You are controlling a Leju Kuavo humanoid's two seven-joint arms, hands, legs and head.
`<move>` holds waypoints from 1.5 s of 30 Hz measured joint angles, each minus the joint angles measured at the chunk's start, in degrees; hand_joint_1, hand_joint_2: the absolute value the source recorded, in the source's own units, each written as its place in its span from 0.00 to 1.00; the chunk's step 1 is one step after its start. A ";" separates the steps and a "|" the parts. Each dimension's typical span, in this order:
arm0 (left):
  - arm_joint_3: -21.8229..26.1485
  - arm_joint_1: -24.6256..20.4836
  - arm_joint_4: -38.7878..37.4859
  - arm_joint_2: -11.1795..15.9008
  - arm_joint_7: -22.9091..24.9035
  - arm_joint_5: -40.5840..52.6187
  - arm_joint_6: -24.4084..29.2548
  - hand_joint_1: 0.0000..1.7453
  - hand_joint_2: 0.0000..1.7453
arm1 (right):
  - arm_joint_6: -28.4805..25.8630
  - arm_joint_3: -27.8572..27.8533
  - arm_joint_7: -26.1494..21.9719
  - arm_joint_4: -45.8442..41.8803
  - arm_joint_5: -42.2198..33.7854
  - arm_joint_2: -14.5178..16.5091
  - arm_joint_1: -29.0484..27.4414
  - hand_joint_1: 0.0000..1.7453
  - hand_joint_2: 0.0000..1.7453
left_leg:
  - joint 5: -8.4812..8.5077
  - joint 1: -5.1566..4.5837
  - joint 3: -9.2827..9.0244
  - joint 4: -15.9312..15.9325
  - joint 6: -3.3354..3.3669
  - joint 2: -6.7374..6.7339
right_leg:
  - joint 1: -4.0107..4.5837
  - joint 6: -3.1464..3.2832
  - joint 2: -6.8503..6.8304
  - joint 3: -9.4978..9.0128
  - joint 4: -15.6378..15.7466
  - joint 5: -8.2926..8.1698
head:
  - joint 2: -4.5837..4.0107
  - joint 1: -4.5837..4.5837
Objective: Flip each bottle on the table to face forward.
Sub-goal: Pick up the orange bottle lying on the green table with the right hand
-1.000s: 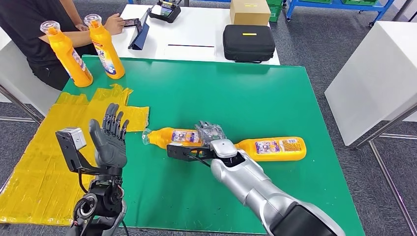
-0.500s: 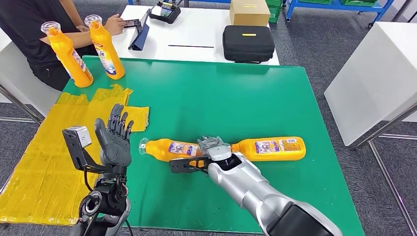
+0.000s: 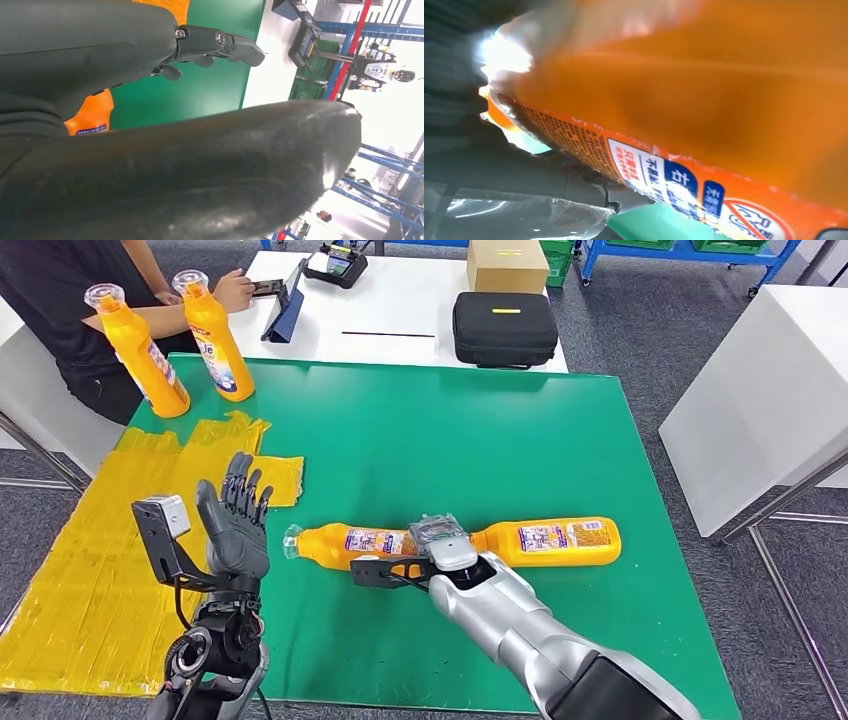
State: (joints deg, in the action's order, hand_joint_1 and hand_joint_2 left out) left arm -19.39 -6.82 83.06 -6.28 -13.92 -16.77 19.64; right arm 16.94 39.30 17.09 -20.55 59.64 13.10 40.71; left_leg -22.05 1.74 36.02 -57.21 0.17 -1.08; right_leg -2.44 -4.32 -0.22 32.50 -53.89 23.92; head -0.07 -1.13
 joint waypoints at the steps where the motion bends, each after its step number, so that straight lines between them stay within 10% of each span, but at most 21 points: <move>1: 0.00 0.00 0.00 -0.01 0.07 0.04 0.07 0.00 0.00 | -0.31 0.00 -0.05 0.00 -0.11 -0.02 -0.03 1.00 1.00 | 0.00 0.00 0.01 0.00 0.00 0.00 | 0.00 0.00 0.00 0.01 0.00 0.00 | 0.00 0.01; 3: 0.02 0.06 0.00 -0.02 0.33 0.13 0.02 0.00 0.00 | -1.59 -0.06 -0.59 -0.01 -0.87 -0.05 -0.13 1.00 1.00 | 0.00 0.00 0.04 0.00 0.00 0.00 | 0.00 0.00 0.00 0.03 0.00 0.00 | 0.00 0.00; 7: 0.56 0.75 0.11 -0.02 1.55 -0.53 -0.91 0.00 1.00 | -8.21 -1.60 -4.14 -1.27 -5.52 -0.14 -0.76 1.00 1.00 | 0.02 0.00 0.16 0.00 -0.01 0.00 | 0.00 -0.01 0.00 0.10 -0.03 -0.02 | 0.00 0.01; 21: 3.69 5.62 4.30 -0.01 2.37 -2.28 -2.29 0.00 1.00 | -23.48 -8.86 -7.76 -28.18 -19.51 -4.05 -11.08 1.00 1.00 | 0.01 -0.01 0.44 0.00 -0.02 0.01 | 0.00 -0.01 -0.02 0.41 -0.03 0.00 | 0.00 0.00; 36: 3.06 5.93 4.31 0.11 2.67 -6.83 -3.93 0.00 1.00 | -24.31 -7.97 -9.21 -30.76 -19.17 -4.71 -13.40 1.00 1.00 | 0.04 0.00 0.47 0.00 -0.04 0.01 | 0.00 -0.01 -0.01 0.43 -0.07 -0.01 | 0.00 0.01; 45: 1.87 5.78 4.82 0.33 2.09 -8.97 -3.41 0.00 1.00 | -30.67 2.26 -6.70 -30.96 -7.03 -1.42 -14.14 1.00 1.00 | 0.04 0.02 0.51 0.01 -0.05 -0.01 | 0.02 0.03 -0.01 0.55 -0.13 0.02 | 0.00 -0.01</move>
State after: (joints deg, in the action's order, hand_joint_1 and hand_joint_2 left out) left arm -17.51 -1.04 87.88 -5.95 -11.83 -25.75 16.23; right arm -13.74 41.56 10.39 -51.51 52.61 11.68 26.57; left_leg -22.01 1.76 36.53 -57.20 0.12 -1.08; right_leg -2.42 -4.29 -0.24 33.06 -54.01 23.95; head -0.07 -1.13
